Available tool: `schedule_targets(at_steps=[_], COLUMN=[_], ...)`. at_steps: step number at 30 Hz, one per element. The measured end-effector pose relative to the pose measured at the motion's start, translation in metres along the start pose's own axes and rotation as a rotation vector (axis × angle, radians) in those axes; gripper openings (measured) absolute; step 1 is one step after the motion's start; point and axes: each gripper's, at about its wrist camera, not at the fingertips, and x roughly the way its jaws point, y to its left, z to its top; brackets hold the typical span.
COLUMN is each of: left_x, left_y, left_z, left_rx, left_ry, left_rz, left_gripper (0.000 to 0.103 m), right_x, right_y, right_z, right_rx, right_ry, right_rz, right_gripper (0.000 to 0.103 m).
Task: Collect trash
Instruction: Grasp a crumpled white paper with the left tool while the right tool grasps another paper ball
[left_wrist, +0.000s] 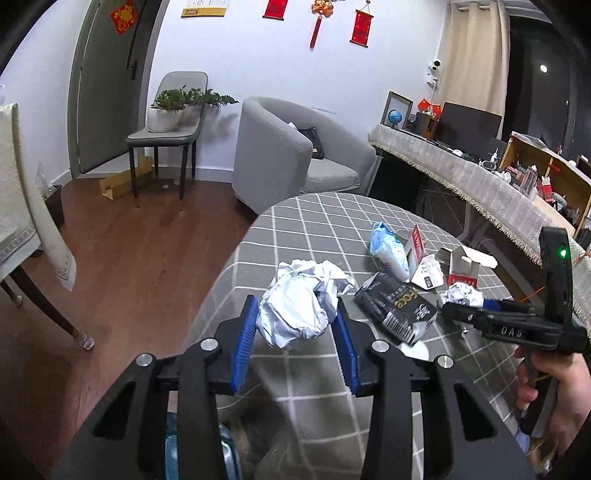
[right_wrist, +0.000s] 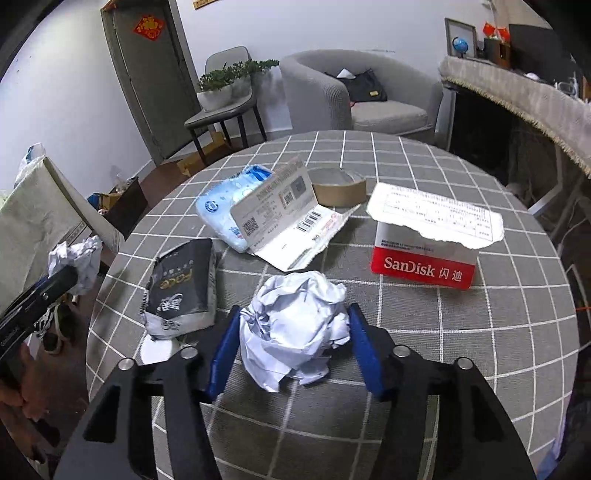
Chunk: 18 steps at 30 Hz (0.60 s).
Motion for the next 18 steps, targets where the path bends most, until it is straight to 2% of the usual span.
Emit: schedule_targets(at_steps=[7,18], left_x=[-0.018,-0.026], left_y=[0.016,0.047], left_z=[-0.013,-0.043], left_rx=[0.013,0.001], left_ry=[0.009,0.089], left_rz=[0.032,0.087], left_gripper=[0.043,0.043], right_x=[-0.022,-0.035], right_y=[0.019,0.058], right_z=[-0.003,-0.009], right_rx=[-0.032,-0.075], right_ry=[-0.090,-0.146], right_rz=[-0.036,0.023], right_gripper=[0.056,0.056])
